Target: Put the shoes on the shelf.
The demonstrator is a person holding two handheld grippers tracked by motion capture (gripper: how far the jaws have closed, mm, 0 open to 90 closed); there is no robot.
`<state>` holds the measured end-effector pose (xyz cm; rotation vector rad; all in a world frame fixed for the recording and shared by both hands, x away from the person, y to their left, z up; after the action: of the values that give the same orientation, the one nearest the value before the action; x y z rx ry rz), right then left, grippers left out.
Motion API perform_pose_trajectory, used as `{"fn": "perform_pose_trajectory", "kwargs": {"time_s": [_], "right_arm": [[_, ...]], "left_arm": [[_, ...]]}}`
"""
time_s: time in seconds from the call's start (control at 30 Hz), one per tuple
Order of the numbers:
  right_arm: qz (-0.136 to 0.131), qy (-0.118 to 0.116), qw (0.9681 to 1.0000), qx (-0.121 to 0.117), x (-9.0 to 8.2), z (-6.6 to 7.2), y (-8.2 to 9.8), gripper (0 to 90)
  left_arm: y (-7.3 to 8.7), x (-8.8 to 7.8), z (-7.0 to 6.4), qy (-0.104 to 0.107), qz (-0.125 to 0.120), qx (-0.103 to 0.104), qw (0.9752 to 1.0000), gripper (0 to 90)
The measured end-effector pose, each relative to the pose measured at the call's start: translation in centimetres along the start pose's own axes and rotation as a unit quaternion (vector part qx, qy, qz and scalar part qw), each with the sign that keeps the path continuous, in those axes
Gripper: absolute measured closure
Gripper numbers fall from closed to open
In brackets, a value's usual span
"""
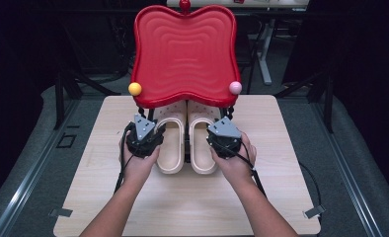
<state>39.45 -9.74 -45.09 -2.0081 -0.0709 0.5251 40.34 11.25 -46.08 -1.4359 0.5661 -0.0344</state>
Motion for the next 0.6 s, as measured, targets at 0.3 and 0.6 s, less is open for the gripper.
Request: {"fn": "perform_pose_trajectory", "kwargs": {"time_s": [0.3,0.6], "right_arm": [[-0.003,-0.001,0.9999,0.012,-0.17,-0.52,0.25,64.2],[-0.010,-0.004,0.9999,0.010,-0.50,-0.46,0.22,60.0]], "left_arm": [[0.21,-0.11,0.27,0.009,-0.001,-0.016,0.9998,62.9],[0.08,-0.38,0.08,0.020,-0.010,-0.017,0.9996,54.4]]}}
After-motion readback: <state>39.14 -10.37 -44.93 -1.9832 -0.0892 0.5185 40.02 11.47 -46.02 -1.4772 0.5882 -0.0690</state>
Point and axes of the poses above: each handheld gripper's, and its own axes: x roughly forward along the jaws, y roughly out of its underside, z roughly to its left, the point moved 5 cm from there along x, roughly forward along the jaws, and after that the axes turned 6 degrees about -x, right-handed, at the moved point
